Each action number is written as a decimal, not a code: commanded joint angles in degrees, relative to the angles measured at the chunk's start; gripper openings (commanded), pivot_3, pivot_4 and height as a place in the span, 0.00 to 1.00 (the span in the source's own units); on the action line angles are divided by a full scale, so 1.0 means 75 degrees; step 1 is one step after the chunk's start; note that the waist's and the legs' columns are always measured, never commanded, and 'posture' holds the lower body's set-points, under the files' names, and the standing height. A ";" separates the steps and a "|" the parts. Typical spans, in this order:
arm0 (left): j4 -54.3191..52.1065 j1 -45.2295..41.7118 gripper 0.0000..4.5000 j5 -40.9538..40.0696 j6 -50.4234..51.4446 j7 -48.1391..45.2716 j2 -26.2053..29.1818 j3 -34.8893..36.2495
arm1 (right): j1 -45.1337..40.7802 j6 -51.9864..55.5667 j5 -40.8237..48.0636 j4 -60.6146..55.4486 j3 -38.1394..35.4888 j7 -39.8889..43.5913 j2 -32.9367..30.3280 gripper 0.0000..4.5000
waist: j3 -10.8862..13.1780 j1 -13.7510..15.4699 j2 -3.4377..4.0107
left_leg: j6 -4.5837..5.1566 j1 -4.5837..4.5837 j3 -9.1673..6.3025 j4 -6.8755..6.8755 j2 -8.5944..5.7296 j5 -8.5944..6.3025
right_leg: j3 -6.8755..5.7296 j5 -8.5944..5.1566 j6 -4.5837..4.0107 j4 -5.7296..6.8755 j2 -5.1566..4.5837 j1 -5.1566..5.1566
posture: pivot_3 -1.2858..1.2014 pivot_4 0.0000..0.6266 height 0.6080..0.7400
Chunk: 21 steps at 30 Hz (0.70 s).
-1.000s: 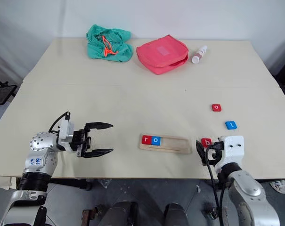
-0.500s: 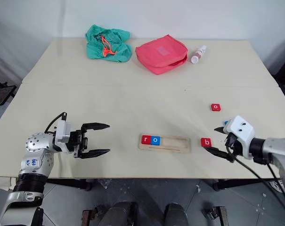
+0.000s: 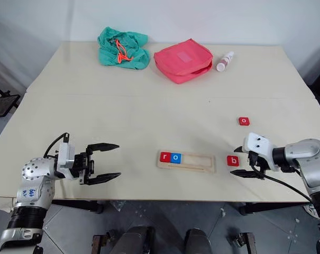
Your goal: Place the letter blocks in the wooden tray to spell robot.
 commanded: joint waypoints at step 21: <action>0.0501 -0.0540 1.00 -0.0100 -0.0172 -0.0605 0.0142 0.0016 | -0.0726 0.1958 0.0686 -0.1694 -0.0516 -0.0534 0.0467 0.32 | 0.0001 -0.0014 0.0003 | -0.0001 0.0000 0.0002 0.0000 0.0002 0.0000 | -0.0002 0.0000 0.0000 0.0001 0.0001 -0.0002 | 0.52 0.24 1.00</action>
